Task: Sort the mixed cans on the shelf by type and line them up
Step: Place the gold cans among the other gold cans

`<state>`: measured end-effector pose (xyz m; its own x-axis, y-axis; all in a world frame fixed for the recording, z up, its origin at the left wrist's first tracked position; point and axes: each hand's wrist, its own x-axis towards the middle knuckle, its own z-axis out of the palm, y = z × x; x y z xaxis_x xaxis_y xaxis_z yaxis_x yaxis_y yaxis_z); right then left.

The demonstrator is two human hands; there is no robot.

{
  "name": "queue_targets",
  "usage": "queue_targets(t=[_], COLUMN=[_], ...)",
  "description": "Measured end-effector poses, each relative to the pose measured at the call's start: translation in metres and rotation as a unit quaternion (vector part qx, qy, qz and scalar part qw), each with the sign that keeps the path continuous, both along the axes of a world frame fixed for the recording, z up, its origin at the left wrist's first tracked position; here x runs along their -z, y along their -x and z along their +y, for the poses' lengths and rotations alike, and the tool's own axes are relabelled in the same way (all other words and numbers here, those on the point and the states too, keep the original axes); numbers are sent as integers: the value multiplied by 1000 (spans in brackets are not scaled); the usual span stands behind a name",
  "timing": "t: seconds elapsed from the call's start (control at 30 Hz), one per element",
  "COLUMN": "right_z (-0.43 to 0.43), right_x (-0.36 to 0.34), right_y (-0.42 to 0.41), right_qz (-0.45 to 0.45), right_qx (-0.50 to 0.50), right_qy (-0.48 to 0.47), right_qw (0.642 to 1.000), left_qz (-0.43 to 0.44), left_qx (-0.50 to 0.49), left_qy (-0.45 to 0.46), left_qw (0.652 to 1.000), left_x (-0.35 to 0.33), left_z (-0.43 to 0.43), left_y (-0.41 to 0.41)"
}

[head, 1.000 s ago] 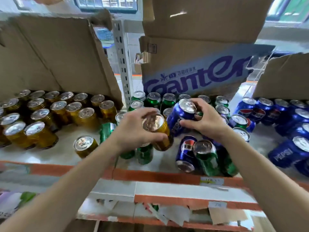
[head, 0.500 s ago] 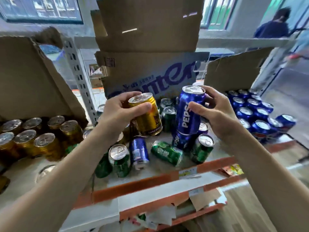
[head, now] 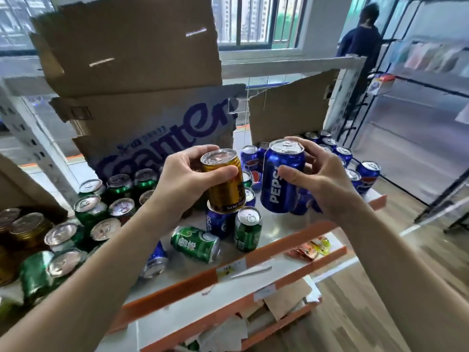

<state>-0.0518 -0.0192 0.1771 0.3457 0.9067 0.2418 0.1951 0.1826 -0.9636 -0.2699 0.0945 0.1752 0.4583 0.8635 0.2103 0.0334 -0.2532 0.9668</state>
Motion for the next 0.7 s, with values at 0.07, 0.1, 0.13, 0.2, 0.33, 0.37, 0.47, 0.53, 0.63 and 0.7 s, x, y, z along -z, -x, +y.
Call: queue_targets(t=[0.07, 0.1, 0.13, 0.2, 0.33, 0.37, 0.47, 0.53, 0.63, 0.7], right_z=[-8, -12, -16, -24, -38, -41, -49, -52, -54, -53], right_x=[0, 1, 1, 4, 9, 9, 10, 13, 17, 19], right_y=[-21, -31, -41, -63, -104, -113, -138, -155, -173, -182], right_qz=[-6, -9, -14, -18, -29, -33, -42, -38, -23, -25], right_qx=[6, 9, 12, 17, 19, 21, 22, 19, 10, 8], right_qy=[-2, -3, -3, -2, 5, 5, 10, 13, 15, 18], right_qw=[1000, 1000, 1000, 1000, 999, 999, 999, 999, 1000, 1000], left_qz=[-2, -1, 1, 10, 25, 28, 41, 49, 56, 63], left_qx=[5, 7, 8, 4, -9, -14, -29, -35, -35, -33], left_qy=[-4, -6, -7, -10, -20, -26, -59, -69, -60, -59], left_qw=[1000, 1000, 1000, 1000, 999, 999, 997, 996, 996, 996], left_x=[1, 2, 3, 8, 18, 20, 24, 25, 29, 30], left_z=[-6, -10, -13, -18, -28, -32, -43, -47, -51, -52], left_y=[-23, -34, -46, -68, -109, -120, -149, -165, -183, -191])
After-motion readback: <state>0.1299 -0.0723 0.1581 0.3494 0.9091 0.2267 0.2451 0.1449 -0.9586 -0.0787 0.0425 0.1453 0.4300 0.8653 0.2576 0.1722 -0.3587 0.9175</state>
